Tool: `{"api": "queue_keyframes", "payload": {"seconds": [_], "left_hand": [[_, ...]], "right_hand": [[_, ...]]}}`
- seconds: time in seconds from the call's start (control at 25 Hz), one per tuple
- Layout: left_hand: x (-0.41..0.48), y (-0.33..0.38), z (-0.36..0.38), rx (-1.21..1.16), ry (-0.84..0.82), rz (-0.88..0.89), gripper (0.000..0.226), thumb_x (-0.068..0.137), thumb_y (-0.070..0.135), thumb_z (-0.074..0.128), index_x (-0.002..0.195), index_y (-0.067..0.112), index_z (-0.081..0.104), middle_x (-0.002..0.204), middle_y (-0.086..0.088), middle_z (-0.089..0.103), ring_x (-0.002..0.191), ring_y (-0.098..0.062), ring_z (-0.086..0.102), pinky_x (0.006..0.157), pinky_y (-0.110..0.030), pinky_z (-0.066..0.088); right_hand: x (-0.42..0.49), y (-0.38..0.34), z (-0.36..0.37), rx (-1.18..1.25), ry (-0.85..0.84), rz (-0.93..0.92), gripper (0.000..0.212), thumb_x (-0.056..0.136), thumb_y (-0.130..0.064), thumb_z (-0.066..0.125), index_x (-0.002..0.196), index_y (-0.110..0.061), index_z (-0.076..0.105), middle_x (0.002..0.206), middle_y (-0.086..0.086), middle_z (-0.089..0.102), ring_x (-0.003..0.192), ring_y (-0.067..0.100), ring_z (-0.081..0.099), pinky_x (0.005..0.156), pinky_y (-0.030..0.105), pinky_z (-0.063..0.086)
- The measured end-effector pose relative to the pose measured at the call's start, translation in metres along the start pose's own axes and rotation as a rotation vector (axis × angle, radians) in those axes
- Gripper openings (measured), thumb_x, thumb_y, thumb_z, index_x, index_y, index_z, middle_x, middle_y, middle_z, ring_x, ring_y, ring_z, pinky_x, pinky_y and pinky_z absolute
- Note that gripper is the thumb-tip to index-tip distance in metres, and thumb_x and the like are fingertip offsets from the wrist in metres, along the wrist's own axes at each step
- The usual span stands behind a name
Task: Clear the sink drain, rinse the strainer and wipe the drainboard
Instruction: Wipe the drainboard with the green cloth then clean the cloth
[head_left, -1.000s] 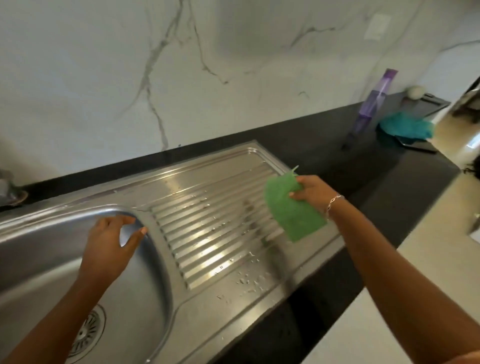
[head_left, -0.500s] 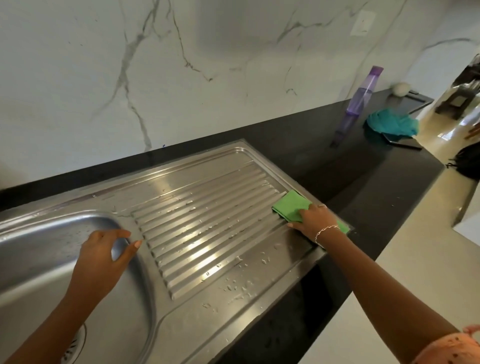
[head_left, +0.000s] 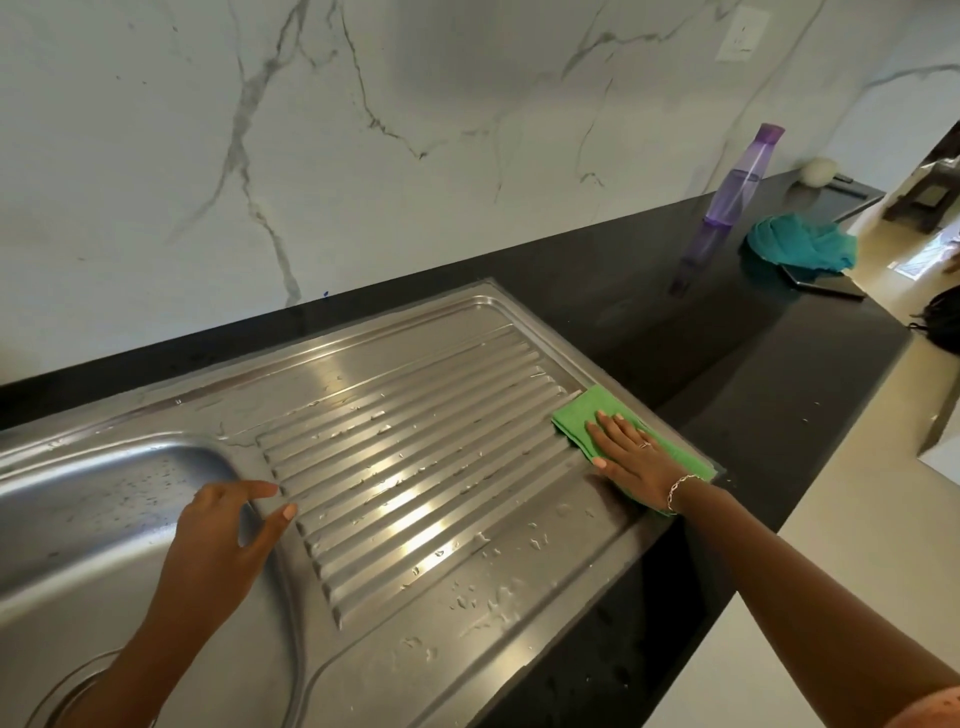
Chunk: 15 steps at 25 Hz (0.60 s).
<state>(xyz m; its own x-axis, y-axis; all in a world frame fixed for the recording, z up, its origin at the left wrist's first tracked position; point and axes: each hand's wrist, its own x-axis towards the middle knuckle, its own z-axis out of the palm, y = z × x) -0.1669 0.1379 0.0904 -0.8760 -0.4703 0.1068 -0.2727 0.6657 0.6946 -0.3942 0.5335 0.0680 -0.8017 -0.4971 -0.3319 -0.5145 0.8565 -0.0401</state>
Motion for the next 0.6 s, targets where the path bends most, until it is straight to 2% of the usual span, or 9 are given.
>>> {"api": "queue_keyframes", "payload": {"seconds": [0.04, 0.08, 0.16, 0.24, 0.6], "left_hand": [[0.002, 0.000, 0.003, -0.002, -0.002, 0.009, 0.043, 0.081, 0.032, 0.062, 0.099, -0.006, 0.061, 0.105, -0.024, 0.060, 0.094, -0.039, 0.055, 0.082, -0.022, 0.039], [0.004, 0.002, 0.005, 0.003, -0.007, -0.002, 0.039, 0.080, 0.027, 0.064, 0.099, -0.006, 0.061, 0.105, -0.025, 0.060, 0.095, -0.040, 0.055, 0.083, -0.025, 0.039], [0.008, 0.005, 0.010, 0.020, -0.008, -0.030, 0.028, 0.077, 0.010, 0.068, 0.101, -0.003, 0.062, 0.106, -0.028, 0.061, 0.101, -0.041, 0.053, 0.087, -0.041, 0.040], [0.013, 0.007, 0.014, 0.029, -0.005, -0.021, 0.027, 0.077, 0.006, 0.068, 0.101, -0.003, 0.062, 0.105, -0.027, 0.062, 0.102, -0.042, 0.053, 0.089, -0.049, 0.041], [0.028, 0.009, 0.014, 0.058, 0.020, -0.020, 0.024, 0.077, 0.011, 0.068, 0.100, 0.007, 0.063, 0.105, -0.016, 0.061, 0.103, -0.035, 0.052, 0.086, -0.043, 0.040]], "right_hand": [[0.004, 0.001, -0.001, 0.024, 0.006, -0.006, 0.058, 0.099, -0.041, 0.020, 0.144, -0.024, -0.012, 0.156, 0.003, -0.016, 0.143, 0.022, -0.015, 0.117, 0.039, -0.006], [0.009, 0.001, -0.002, 0.040, 0.014, -0.011, 0.058, 0.099, -0.041, 0.020, 0.144, -0.025, -0.013, 0.156, 0.002, -0.017, 0.143, 0.021, -0.016, 0.117, 0.040, -0.006], [0.020, -0.003, -0.005, 0.057, 0.021, -0.016, 0.058, 0.099, -0.040, 0.021, 0.144, -0.024, -0.013, 0.156, 0.003, -0.017, 0.143, 0.022, -0.017, 0.117, 0.040, -0.006], [0.033, -0.010, -0.010, 0.072, 0.037, -0.017, 0.059, 0.099, -0.040, 0.022, 0.144, -0.023, -0.011, 0.156, 0.003, -0.017, 0.143, 0.023, -0.016, 0.117, 0.040, -0.005], [0.114, -0.039, -0.033, 0.062, 0.120, 0.012, 0.059, 0.098, -0.043, 0.022, 0.147, -0.021, -0.004, 0.158, 0.006, -0.009, 0.145, 0.026, -0.007, 0.118, 0.041, -0.001]]}}
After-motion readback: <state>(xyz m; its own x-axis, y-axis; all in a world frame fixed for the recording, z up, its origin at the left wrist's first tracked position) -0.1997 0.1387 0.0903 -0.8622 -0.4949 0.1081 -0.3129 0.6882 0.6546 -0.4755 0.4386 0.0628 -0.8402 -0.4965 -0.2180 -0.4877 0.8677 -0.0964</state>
